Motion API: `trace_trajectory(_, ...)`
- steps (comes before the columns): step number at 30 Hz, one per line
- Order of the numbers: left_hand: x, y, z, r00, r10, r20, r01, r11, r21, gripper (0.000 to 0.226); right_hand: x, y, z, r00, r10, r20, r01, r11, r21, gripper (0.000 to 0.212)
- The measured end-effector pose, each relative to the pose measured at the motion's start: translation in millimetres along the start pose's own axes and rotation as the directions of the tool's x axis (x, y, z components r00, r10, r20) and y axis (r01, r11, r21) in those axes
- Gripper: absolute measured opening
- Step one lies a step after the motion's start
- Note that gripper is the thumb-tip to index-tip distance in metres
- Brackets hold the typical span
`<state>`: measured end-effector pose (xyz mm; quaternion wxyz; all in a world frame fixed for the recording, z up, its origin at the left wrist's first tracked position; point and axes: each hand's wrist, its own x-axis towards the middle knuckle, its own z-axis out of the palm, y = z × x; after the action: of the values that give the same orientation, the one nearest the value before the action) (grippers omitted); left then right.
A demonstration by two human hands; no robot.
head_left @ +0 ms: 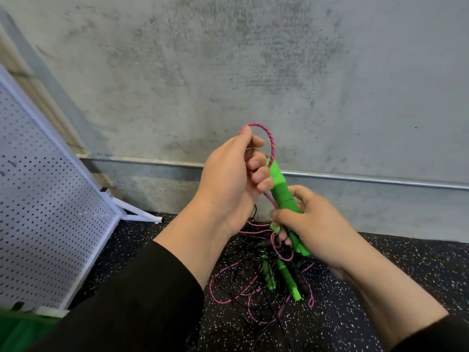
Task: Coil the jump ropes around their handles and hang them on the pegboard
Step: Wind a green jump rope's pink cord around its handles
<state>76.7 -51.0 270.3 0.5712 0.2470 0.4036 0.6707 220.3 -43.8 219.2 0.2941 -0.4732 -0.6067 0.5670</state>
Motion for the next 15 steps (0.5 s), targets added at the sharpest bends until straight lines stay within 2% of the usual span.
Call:
trace_trajectory(2, 4, -2, -10, 0.997, 0.073, -0.037, -0.065, 0.979, 0.192, 0.039, 3, -5, -3, 0.996, -0.047, -0.080, 0.051, 0.998, 0.045, 0.013)
trace_trajectory(4, 4, -5, -19, 0.997, 0.071, -0.038, -0.053, 0.934, 0.353, 0.044, 2, -15, -8, 0.989, -0.071, -0.126, 0.094, 0.978, 0.185, 0.008)
trace_trajectory(5, 2, -7, -21, 0.999, 0.034, -0.005, -0.029, 0.918, 0.397, 0.042, 1, -22, -10, 0.989, -0.073, -0.128, 0.107, 0.954, 0.279, 0.006)
trace_trajectory(7, -7, -14, -24, 0.986, -0.070, 0.149, -0.017, 0.856, 0.516, 0.030, -2, -34, -14, 0.991, -0.077, -0.106, 0.116, 0.892, 0.438, 0.005)
trace_trajectory(9, -17, -22, -28, 0.925, -0.221, 0.308, -0.052, 0.732, 0.679, 0.021, -5, -44, -15, 0.993, -0.089, -0.081, 0.118, 0.838, 0.533, 0.009)
trace_trajectory(10, -21, -26, -30, 0.890, -0.287, 0.355, -0.100, 0.636, 0.765, 0.018, -6, -48, -16, 0.993, -0.096, -0.076, 0.122, 0.814, 0.568, 0.010)
trace_trajectory(11, -23, -29, -32, 0.872, -0.326, 0.366, -0.162, 0.513, 0.843, 0.015, -7, -52, -17, 0.992, -0.104, -0.075, 0.128, 0.794, 0.595, 0.011)
trace_trajectory(12, -23, -31, -34, 0.877, -0.329, 0.351, -0.219, 0.377, 0.900, 0.014, -8, -55, -19, 0.990, -0.116, -0.082, 0.142, 0.777, 0.613, 0.010)
trace_trajectory(13, -22, -32, -35, 0.901, -0.295, 0.317, -0.235, 0.282, 0.930, 0.016, -9, -57, -21, 0.986, -0.129, -0.103, 0.165, 0.770, 0.616, 0.007)
trace_trajectory(14, -20, -32, -35, 0.932, -0.229, 0.282, -0.215, 0.278, 0.936, 0.020, -8, -57, -23, 0.981, -0.139, -0.135, 0.193, 0.779, 0.596, 0.004)
trace_trajectory(15, -19, -31, -34, 0.957, -0.155, 0.244, -0.170, 0.381, 0.909, 0.023, -8, -56, -25, 0.975, -0.141, -0.174, 0.215, 0.808, 0.548, 0.004)
